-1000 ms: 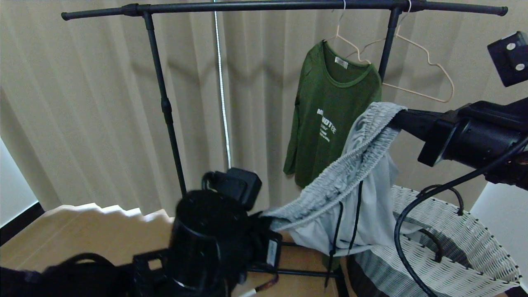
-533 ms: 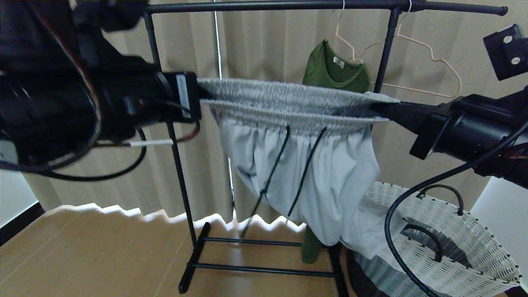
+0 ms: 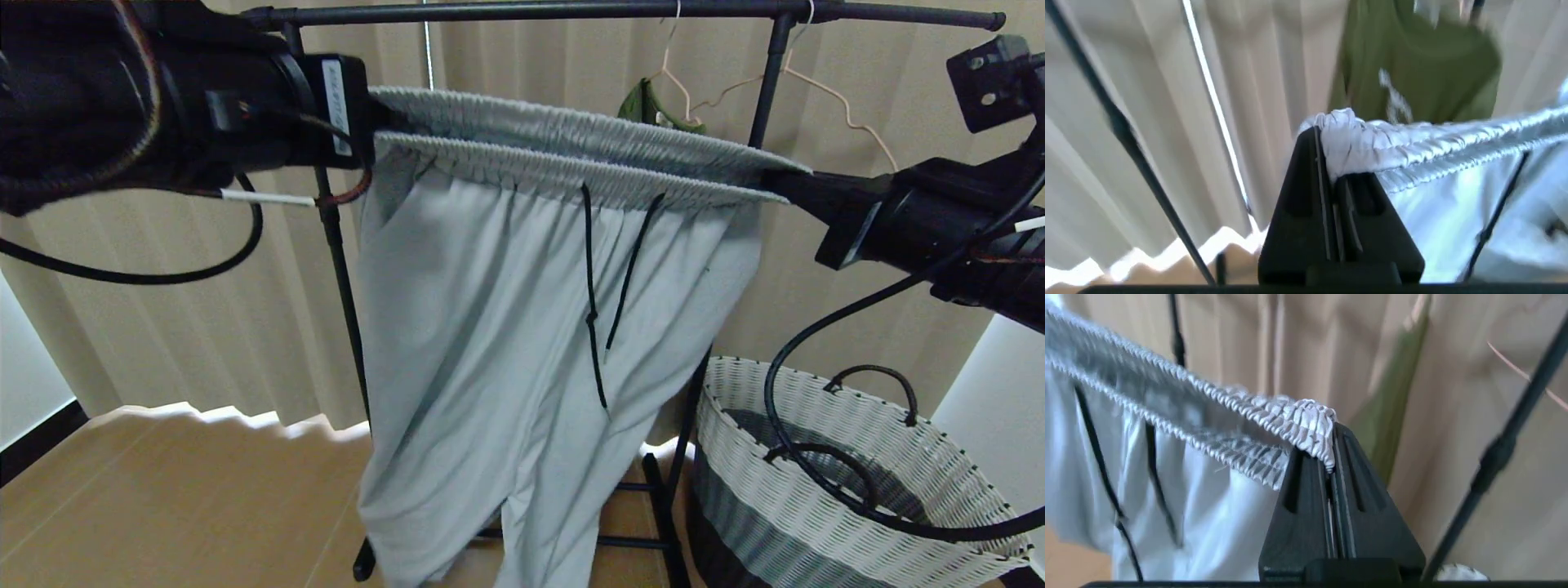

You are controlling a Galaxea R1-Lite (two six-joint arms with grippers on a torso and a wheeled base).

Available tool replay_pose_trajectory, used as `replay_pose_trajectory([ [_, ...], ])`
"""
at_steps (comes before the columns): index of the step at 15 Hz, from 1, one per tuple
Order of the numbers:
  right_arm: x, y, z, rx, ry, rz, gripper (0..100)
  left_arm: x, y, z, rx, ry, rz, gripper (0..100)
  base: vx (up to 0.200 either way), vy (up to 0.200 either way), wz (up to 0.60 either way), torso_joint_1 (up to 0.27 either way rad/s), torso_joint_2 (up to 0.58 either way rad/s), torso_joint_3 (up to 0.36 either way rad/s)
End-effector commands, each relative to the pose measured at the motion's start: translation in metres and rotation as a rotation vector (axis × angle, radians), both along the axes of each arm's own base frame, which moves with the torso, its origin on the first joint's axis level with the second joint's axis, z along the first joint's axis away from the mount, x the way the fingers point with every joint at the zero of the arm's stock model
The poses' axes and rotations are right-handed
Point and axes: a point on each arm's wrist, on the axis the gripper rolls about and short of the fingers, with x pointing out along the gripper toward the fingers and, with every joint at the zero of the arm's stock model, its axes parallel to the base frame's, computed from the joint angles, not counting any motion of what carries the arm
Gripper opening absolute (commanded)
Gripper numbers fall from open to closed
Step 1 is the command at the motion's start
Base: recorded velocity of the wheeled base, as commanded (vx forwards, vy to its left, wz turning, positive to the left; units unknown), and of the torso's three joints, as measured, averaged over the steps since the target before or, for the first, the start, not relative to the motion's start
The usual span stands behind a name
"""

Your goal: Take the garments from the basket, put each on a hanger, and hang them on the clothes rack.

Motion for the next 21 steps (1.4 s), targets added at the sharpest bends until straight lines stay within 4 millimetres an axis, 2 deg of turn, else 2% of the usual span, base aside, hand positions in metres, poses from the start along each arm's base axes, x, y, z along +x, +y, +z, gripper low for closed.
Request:
replay_pose_trajectory([
  [1,0.005,-0.001,-0.011,-0.013,0.031,-0.013,0,0.0,-0.013,-0.023,0.009,0.077,-0.027,0,0.0,0.0,0.0,0.0,0.0,0.0],
  [9,0.005,-0.001,-0.009,-0.011,0.027,-0.013,0,-0.001,-0.017,-0.036,-0.009,0.129,-0.029,0,0.0,0.0,0.0,0.0,0.0,0.0],
  [11,0.005,-0.003,-0.009,-0.018,0.03,-0.021,0,0.007,-0.02,-0.039,0.001,0.138,-0.023,0,0.0,0.0,0.0,0.0,0.0,0.0],
  [12,0.006,-0.011,-0.008,-0.049,0.028,-0.054,0,0.018,-0.02,-0.038,0.002,0.128,-0.002,0,0.0,0.0,0.0,0.0,0.0,0.0],
  [13,0.006,-0.027,-0.009,-0.133,0.032,-0.113,0,0.04,-0.021,-0.038,-0.005,0.116,0.035,0,0.0,0.0,0.0,0.0,0.0,0.0],
  [14,0.003,-0.031,-0.007,-0.15,0.025,-0.12,0,0.046,-0.023,-0.038,-0.007,0.114,0.041,0,0.0,0.0,0.0,0.0,0.0,0.0],
  [15,-0.009,-0.034,-0.002,-0.154,0.033,-0.121,0,0.061,-0.031,-0.044,-0.003,0.125,0.05,0,0.0,0.0,0.0,0.0,0.0,0.0],
  [18,-0.045,-0.037,0.001,-0.171,0.113,-0.063,0,0.085,-0.045,-0.052,-0.021,0.103,0.052,0,0.0,0.0,0.0,0.0,0.0,0.0],
  [21,-0.079,-0.029,0.004,-0.152,0.172,0.123,0,0.088,-0.048,-0.052,-0.024,0.098,0.051,0,0.0,0.0,0.0,0.0,0.0,0.0],
])
